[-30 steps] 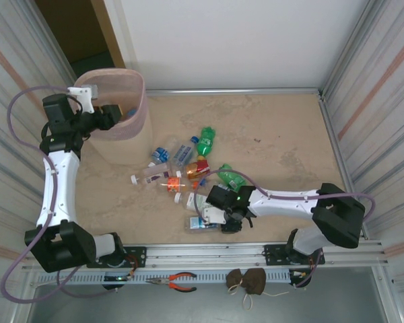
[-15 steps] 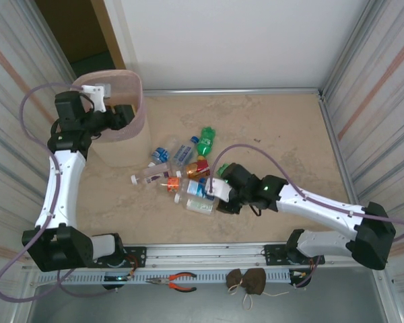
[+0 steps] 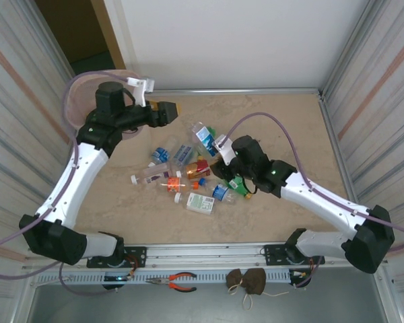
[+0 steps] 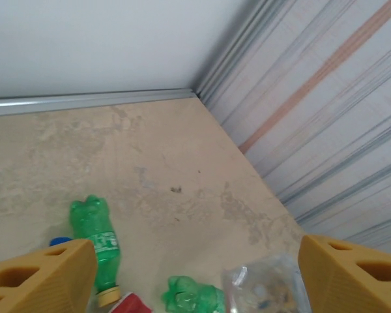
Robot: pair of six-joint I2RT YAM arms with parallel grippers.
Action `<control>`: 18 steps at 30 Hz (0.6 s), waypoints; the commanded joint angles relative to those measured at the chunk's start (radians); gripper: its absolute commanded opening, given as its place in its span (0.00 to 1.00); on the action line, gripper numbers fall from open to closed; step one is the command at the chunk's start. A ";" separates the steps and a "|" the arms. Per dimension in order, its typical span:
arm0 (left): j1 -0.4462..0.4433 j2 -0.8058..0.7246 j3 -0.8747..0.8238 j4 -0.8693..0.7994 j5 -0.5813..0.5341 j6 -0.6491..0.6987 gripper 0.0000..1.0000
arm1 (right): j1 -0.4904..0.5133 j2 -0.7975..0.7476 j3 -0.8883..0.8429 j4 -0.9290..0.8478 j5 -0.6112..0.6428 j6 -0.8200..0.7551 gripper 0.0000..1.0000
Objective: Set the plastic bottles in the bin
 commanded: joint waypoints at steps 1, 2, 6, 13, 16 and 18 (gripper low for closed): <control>-0.066 0.022 0.057 0.026 -0.056 -0.042 0.83 | -0.014 0.037 0.064 0.089 0.025 0.061 0.16; -0.087 0.024 0.061 0.029 -0.072 -0.047 0.83 | -0.017 0.050 0.075 0.099 0.021 0.063 0.16; -0.138 0.015 0.034 0.053 -0.163 -0.095 0.86 | -0.031 0.091 0.133 0.092 0.040 0.072 0.16; -0.192 0.004 -0.041 0.133 -0.254 -0.209 0.89 | -0.051 0.098 0.163 0.117 0.020 0.087 0.16; -0.216 0.027 -0.036 0.152 -0.236 -0.216 0.88 | -0.056 0.103 0.181 0.118 0.011 0.084 0.16; -0.232 0.035 -0.037 0.170 -0.233 -0.223 0.86 | -0.056 0.105 0.189 0.116 0.011 0.082 0.17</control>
